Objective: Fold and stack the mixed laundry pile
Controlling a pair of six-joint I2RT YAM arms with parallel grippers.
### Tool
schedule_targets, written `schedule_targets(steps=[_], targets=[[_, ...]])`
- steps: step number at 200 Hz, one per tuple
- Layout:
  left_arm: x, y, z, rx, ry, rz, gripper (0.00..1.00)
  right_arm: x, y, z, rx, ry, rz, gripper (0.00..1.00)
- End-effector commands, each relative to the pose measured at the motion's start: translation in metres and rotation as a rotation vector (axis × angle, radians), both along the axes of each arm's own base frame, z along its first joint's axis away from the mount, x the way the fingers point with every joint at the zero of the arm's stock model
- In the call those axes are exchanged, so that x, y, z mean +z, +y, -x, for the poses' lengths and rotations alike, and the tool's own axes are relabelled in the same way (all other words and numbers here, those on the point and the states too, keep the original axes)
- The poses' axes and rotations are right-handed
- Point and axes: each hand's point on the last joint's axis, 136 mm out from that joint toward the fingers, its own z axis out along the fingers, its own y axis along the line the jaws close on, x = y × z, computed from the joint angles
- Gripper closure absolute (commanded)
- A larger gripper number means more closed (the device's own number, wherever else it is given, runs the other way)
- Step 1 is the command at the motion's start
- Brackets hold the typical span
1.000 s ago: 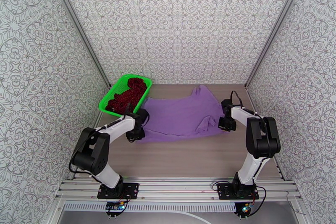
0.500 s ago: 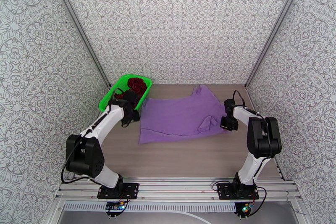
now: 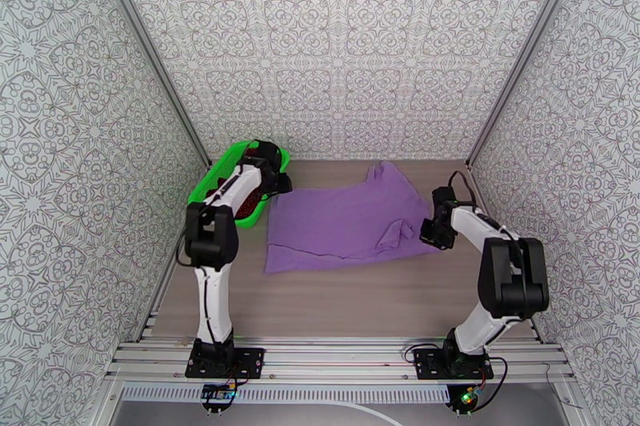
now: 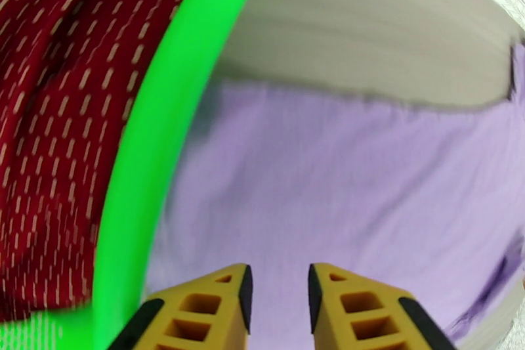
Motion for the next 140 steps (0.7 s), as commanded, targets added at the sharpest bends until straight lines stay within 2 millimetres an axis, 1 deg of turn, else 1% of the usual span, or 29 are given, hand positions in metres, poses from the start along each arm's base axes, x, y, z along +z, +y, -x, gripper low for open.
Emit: schedule_targets(steps=[1,23,47,91,112,127,140], targets=[[0.006,0.015,-0.031,0.043,-0.068,-0.024,0.7,0.007,0.003,0.014,-0.012,-0.004,-0.032,0.88],[-0.005,0.031,-0.047,0.095,-0.078,-0.045,0.69,0.012,0.001,0.022,-0.015,-0.007,-0.023,0.87],[-0.01,0.045,-0.06,0.128,-0.089,-0.037,0.69,0.016,0.0,0.028,-0.012,-0.006,-0.012,0.87],[-0.009,0.062,-0.076,0.164,-0.123,-0.014,0.67,0.018,-0.001,0.03,-0.013,-0.002,-0.006,0.87],[-0.005,0.073,-0.083,0.183,-0.137,-0.001,0.66,0.018,-0.001,0.03,-0.01,-0.001,-0.005,0.86],[-0.001,0.073,-0.085,0.184,-0.142,0.027,0.66,0.017,-0.003,0.032,-0.013,0.003,0.004,0.86],[0.009,0.064,-0.081,0.162,-0.148,0.043,0.66,0.015,-0.003,0.031,-0.017,0.003,0.007,0.86]])
